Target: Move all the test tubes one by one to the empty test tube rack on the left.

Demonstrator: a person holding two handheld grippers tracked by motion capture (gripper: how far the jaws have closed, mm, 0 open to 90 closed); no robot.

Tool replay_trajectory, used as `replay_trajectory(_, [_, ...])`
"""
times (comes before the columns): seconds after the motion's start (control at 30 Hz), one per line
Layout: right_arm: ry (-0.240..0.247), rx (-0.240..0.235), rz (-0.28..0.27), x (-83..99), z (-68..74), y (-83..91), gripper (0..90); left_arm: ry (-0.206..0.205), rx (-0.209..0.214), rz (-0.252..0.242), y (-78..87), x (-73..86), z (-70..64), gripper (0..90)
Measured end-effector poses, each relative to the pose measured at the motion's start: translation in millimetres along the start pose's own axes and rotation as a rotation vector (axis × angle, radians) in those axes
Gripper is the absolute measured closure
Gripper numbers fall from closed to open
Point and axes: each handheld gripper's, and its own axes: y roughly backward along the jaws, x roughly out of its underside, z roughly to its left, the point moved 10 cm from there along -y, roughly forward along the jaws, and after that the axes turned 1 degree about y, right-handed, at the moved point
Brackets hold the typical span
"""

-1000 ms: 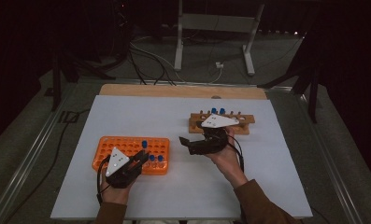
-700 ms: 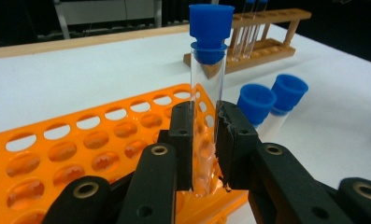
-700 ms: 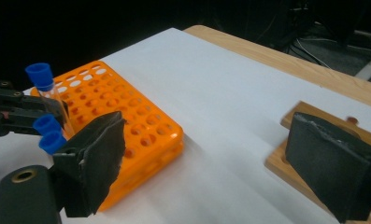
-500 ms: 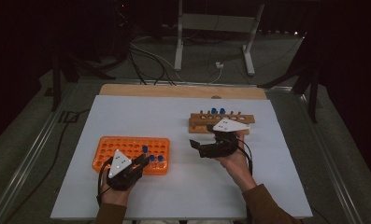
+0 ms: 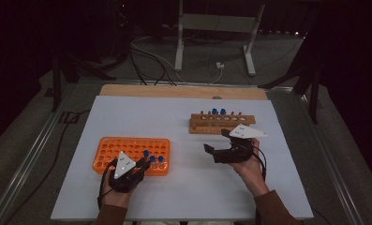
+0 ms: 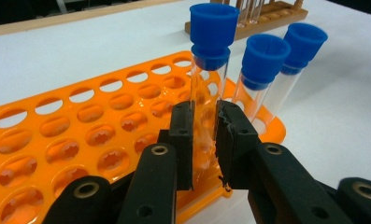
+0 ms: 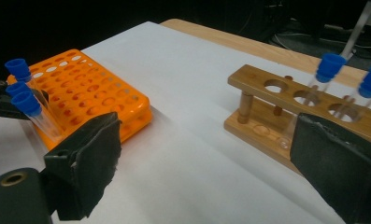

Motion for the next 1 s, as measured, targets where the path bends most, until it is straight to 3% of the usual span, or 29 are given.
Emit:
replay_trajectory(0.2, [-0.006, 0.015, -0.006, 2.7, -5.6, 6.5, 9.0, -0.035, -0.012, 0.054, -5.0, 7.3, -1.2, 78.7])
replay_trajectory(0.67, [-0.02, 0.022, -0.008, 6.1, -12.0, 8.3, 9.2, -0.042, -0.003, 0.075, -2.0, 9.4, -1.3, 78.5])
replay_trajectory(0.83, [-0.026, 0.028, -0.015, 4.6, -15.0, 10.1, 9.2, -0.022, 0.022, 0.066, -1.0, 9.0, -1.3, 76.9])
replay_trajectory(1.0, [-0.032, 0.034, -0.021, 2.7, -18.4, 12.6, 9.1, -0.011, 0.054, 0.005, 8.5, -1.4, 0.2, 64.0])
